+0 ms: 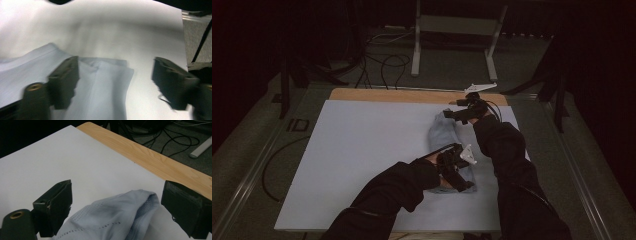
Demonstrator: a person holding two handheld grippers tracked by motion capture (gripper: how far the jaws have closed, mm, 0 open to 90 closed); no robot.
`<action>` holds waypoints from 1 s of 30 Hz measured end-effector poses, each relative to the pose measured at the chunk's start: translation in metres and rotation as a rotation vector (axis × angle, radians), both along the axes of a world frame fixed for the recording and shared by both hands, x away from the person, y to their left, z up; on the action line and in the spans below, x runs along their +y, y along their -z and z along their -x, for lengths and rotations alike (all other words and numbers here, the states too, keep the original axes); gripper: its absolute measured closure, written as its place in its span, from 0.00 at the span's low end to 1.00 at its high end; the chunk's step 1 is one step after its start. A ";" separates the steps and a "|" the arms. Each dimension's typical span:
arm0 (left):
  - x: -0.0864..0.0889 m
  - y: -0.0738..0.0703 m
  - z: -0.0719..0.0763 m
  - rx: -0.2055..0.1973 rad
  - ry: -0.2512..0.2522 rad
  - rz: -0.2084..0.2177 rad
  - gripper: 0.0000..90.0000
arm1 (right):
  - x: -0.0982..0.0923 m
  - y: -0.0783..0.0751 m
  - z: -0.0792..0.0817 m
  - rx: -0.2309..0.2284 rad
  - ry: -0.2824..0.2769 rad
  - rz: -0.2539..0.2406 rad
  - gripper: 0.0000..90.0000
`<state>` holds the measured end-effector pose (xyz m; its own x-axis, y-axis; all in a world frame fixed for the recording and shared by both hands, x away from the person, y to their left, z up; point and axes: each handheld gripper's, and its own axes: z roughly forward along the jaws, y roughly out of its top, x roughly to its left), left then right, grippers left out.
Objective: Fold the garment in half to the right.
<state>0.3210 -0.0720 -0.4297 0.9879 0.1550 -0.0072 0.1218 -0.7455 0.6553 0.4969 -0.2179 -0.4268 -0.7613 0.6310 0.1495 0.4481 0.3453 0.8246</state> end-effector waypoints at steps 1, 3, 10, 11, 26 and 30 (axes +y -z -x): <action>0.000 0.000 0.000 0.000 0.000 0.000 0.16 | 0.000 0.000 0.000 0.000 0.000 0.000 0.11; 0.013 -0.006 -0.001 0.008 -0.007 0.019 0.08 | 0.001 0.000 0.003 0.001 -0.015 0.005 0.11; 0.041 -0.015 -0.005 0.007 -0.041 0.048 0.00 | 0.005 0.003 0.012 0.005 -0.033 -0.003 0.11; 0.045 -0.016 -0.006 0.005 -0.046 0.047 0.00 | 0.005 0.003 0.013 0.007 -0.036 -0.001 0.11; 0.108 -0.012 -0.016 0.004 -0.124 0.050 0.00 | -0.001 0.002 0.051 -0.021 -0.053 -0.007 0.11; 0.127 -0.007 -0.016 -0.004 -0.148 0.057 0.00 | -0.008 0.004 0.065 -0.033 -0.054 -0.030 0.11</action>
<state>0.3374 0.0551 -0.4225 0.9543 0.2983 -0.0164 0.2249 -0.6811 0.6968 0.4316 -0.2259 -0.4304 -0.7989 0.5845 0.1419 0.4018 0.3430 0.8491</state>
